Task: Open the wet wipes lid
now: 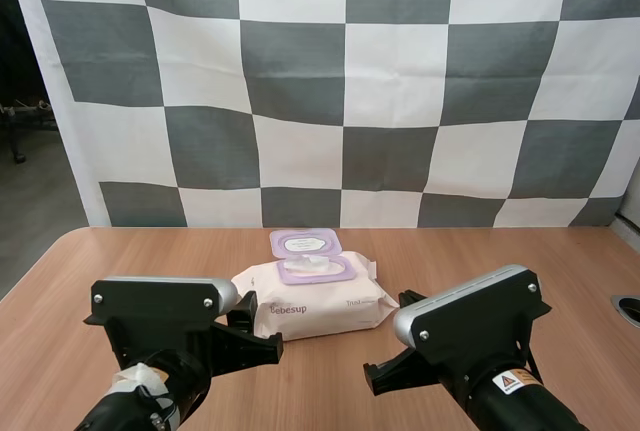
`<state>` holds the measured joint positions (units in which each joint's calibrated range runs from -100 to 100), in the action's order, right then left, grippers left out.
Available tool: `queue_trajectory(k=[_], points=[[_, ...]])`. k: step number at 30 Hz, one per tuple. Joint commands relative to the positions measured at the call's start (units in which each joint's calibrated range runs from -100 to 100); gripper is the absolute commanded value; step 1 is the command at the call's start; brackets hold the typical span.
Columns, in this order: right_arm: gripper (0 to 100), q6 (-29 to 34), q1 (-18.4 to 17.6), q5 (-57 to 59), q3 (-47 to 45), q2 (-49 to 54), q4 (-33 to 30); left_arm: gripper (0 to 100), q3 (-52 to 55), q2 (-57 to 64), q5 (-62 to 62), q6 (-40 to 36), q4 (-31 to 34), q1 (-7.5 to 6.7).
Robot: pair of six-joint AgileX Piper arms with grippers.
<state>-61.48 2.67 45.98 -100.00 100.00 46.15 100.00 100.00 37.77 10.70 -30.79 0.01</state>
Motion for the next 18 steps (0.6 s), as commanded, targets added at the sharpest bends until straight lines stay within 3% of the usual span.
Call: queue_trajectory(k=[1,6,11,12,15,18], points=[[0,-0.1,0.0,0.1,0.0,0.0,0.3,76,0.0,0.0,-0.6,1.1,0.7,0.01],[0,-0.1,0.2,0.1,0.0,0.0,0.7,47,0.0,0.0,-4.3,-4.7,7.8,0.01],[0,-0.1,0.4,0.1,0.0,0.0,0.7,4,0.0,0.0,-5.5,-10.5,13.6,-0.06],[0,-0.1,0.4,0.1,0.0,0.0,0.7,0,0.0,0.0,-5.9,-12.3,14.9,-0.06],[0,-0.1,0.4,0.1,0.0,0.0,0.7,0,0.0,0.0,-7.2,-21.5,21.2,-0.06],[0,-0.1,0.4,0.1,0.0,0.0,0.7,0,0.0,0.0,-11.0,-23.7,27.4,-0.06]])
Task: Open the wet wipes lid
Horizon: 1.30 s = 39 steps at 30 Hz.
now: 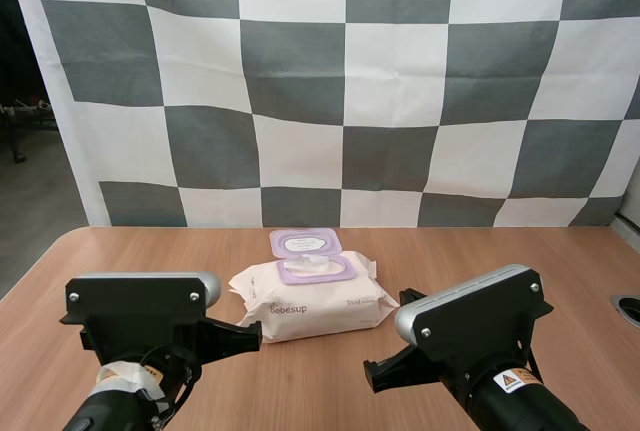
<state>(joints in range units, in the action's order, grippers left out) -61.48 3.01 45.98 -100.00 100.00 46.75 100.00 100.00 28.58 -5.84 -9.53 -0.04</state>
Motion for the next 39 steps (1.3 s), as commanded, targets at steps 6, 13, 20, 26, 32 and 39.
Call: queue_trajectory(k=[6,13,20,26,32,39], points=[[0,-0.1,0.1,0.1,0.0,0.0,0.1,0,0.0,0.0,-8.5,-5.0,10.3,-0.01],[0,5.3,0.0,-0.5,0.0,0.0,-0.1,0,0.0,0.0,-0.4,-1.3,10.3,-0.01],[0,15.3,0.0,-9.8,0.0,0.0,-14.3,0,0.0,0.0,2.0,-1.1,10.3,-0.01],[0,22.9,0.0,-11.0,0.0,0.0,-16.6,0,0.0,0.0,2.0,-1.1,10.3,-0.01],[0,45.6,1.0,-11.0,0.0,0.0,-22.1,0,0.0,0.0,1.5,-1.1,10.3,-0.01],[0,45.5,1.9,-14.3,0.0,0.0,-42.3,0,0.0,0.0,1.3,-1.1,10.3,-0.01]])
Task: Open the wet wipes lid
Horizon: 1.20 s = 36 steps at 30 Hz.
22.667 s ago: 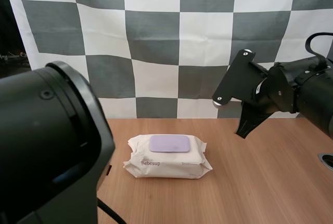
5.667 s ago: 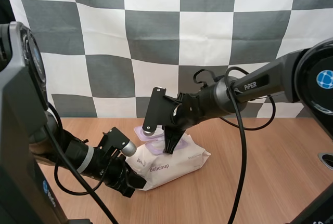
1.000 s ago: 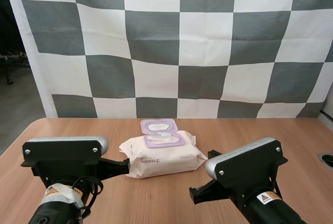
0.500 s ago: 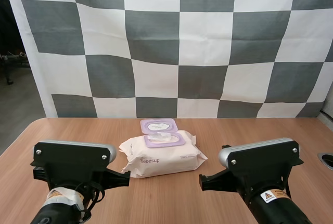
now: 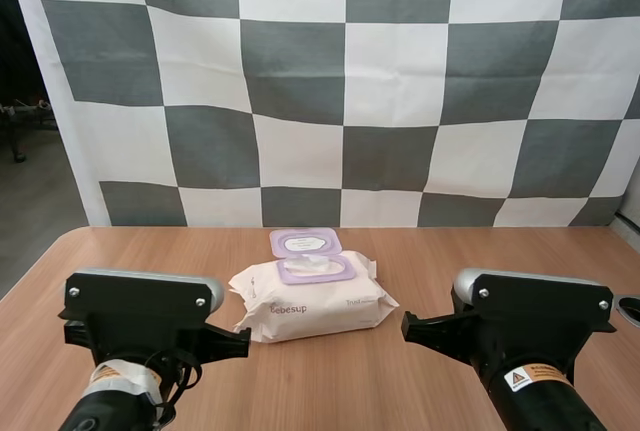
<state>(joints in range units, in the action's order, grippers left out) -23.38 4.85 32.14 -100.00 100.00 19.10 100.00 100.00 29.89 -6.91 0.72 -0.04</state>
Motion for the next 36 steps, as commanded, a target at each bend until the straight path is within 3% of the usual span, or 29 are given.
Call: queue_trajectory(k=[1,4,9,14,20,36], points=[[0,7.4,0.0,-0.4,0.0,0.0,-16.4,0,0.0,0.0,0.0,0.0,0.0,-0.01],[0,7.4,0.0,-1.0,0.0,0.0,-19.7,0,0.0,0.0,0.0,0.0,0.0,-0.01],[0,7.3,0.0,-7.7,0.0,0.0,-20.0,0,0.0,0.0,1.0,0.0,0.0,-0.01],[0,3.7,0.0,-0.1,0.0,0.0,-20.3,0,0.0,0.0,1.0,0.0,0.1,0.06],[0,4.5,0.0,-0.1,0.0,0.0,-20.0,0,0.0,0.0,1.1,0.1,0.3,1.45],[0,5.1,0.0,-0.3,0.0,0.0,-19.9,0,0.0,0.0,1.1,0.3,0.3,1.43]])
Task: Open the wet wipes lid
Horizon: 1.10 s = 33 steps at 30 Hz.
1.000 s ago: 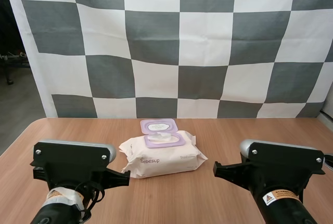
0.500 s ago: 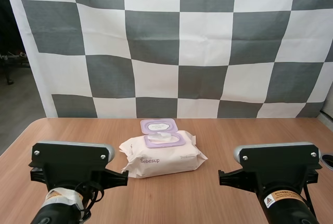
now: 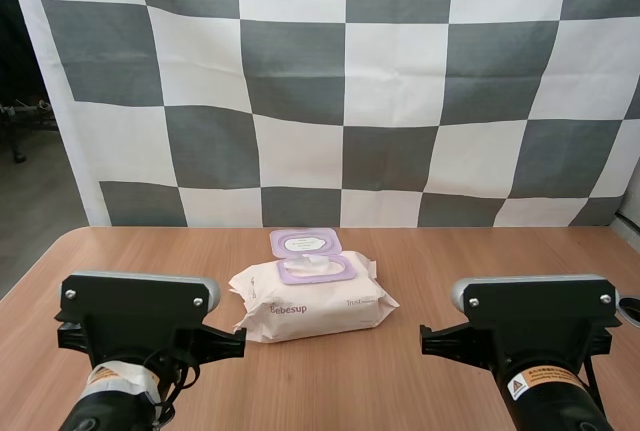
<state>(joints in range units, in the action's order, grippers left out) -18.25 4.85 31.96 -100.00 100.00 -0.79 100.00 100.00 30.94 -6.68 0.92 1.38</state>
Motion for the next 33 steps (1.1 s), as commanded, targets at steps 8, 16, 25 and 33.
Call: queue_trajectory(k=[8,16,25,33], points=[[0,0.0,0.0,-0.1,0.0,0.0,0.0,0,0.0,0.0,0.1,0.1,0.1,0.01],[0,0.0,0.0,-0.1,0.0,0.0,0.0,0,0.0,0.0,0.1,0.1,0.1,0.01],[0,0.0,-0.7,-0.9,0.0,0.0,0.0,0,0.0,0.0,-0.1,0.1,0.1,0.01],[0,0.0,-2.9,-1.3,0.0,0.0,0.0,0,0.0,0.0,0.1,0.1,0.1,0.01]])
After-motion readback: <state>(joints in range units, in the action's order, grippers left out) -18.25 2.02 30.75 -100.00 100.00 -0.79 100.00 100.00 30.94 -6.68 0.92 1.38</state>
